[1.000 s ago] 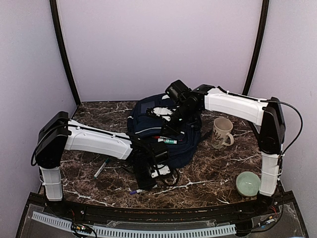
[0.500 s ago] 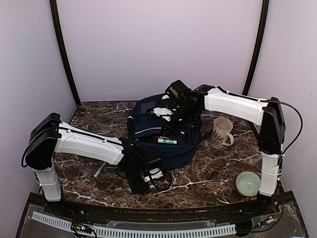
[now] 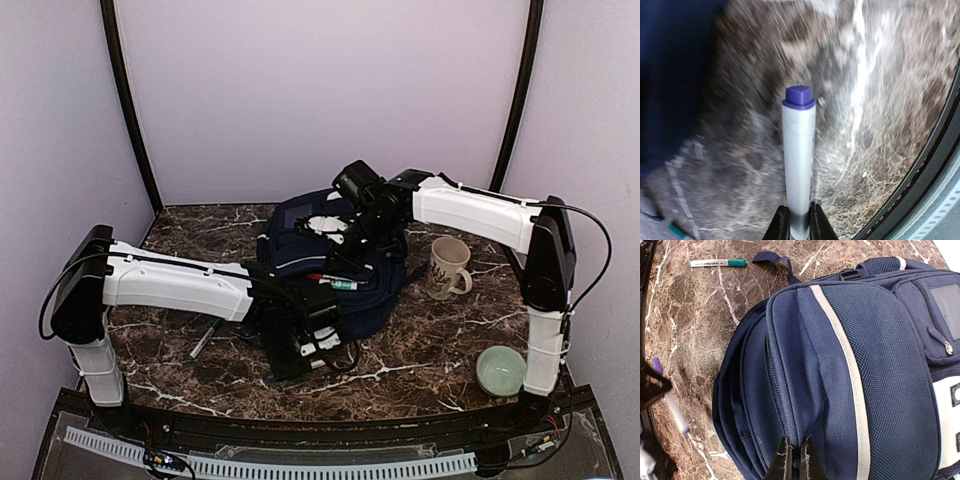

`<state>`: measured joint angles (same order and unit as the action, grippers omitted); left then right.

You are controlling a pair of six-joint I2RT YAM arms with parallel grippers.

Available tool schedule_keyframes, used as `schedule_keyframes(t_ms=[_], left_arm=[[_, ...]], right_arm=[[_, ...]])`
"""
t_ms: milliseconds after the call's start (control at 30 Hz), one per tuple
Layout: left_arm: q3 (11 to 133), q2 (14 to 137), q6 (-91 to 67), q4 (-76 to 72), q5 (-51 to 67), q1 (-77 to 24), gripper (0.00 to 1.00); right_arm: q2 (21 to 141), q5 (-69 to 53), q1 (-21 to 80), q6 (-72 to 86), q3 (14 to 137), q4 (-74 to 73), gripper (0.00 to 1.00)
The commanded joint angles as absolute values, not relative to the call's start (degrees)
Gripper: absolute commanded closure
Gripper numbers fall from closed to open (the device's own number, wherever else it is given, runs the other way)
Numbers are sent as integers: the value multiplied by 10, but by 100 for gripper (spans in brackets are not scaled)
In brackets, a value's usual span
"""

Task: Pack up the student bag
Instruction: Pick up the pen at the center of the board, then place the pen in the upper front pocket of the bag.

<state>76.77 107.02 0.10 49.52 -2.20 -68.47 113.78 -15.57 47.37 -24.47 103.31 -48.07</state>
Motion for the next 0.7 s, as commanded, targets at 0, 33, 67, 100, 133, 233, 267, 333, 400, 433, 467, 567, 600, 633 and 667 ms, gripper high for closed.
schedule_keyframes(t_ms=[0, 33, 67, 100, 133, 233, 267, 333, 400, 433, 467, 567, 600, 633, 667], left_arm=[[852, 1058, 42, 536, -88, -691, 94], [870, 1059, 53, 536, -99, -692, 94], [888, 1061, 63, 534, -112, -692, 94], [902, 1063, 76, 529, -130, -692, 94], [914, 1067, 91, 521, -148, -692, 95], [956, 1087, 136, 507, -214, -692, 96], [968, 1096, 152, 502, -238, -691, 96], [987, 1114, 187, 489, -274, -686, 96], [999, 1131, 211, 475, -296, -676, 97], [1003, 1136, 221, 468, -301, -671, 97], [1004, 1139, 233, 459, -305, -665, 97], [1001, 1143, 267, 426, -311, -652, 97], [1000, 1144, 277, 416, -310, -650, 97], [999, 1146, 286, 408, -310, -648, 97], [998, 1147, 295, 400, -313, -646, 97]], right_arm=[[1112, -154, 487, -252, 1063, -478, 100], [1111, -151, 486, -254, 1068, -480, 100], [1111, -147, 486, -255, 1074, -483, 100], [1111, -143, 486, -256, 1081, -486, 100], [1112, -141, 486, -257, 1089, -489, 100], [1116, -138, 486, -258, 1113, -498, 100], [1117, -138, 485, -258, 1122, -502, 100], [1121, -135, 486, -259, 1137, -509, 100], [1123, -132, 486, -259, 1148, -513, 100], [1122, -130, 486, -259, 1151, -514, 100], [1122, -129, 486, -259, 1153, -514, 100], [1119, -126, 486, -259, 1152, -514, 100], [1119, -126, 486, -260, 1151, -513, 100], [1119, -125, 486, -260, 1151, -513, 100], [1119, -125, 486, -260, 1151, -513, 100]])
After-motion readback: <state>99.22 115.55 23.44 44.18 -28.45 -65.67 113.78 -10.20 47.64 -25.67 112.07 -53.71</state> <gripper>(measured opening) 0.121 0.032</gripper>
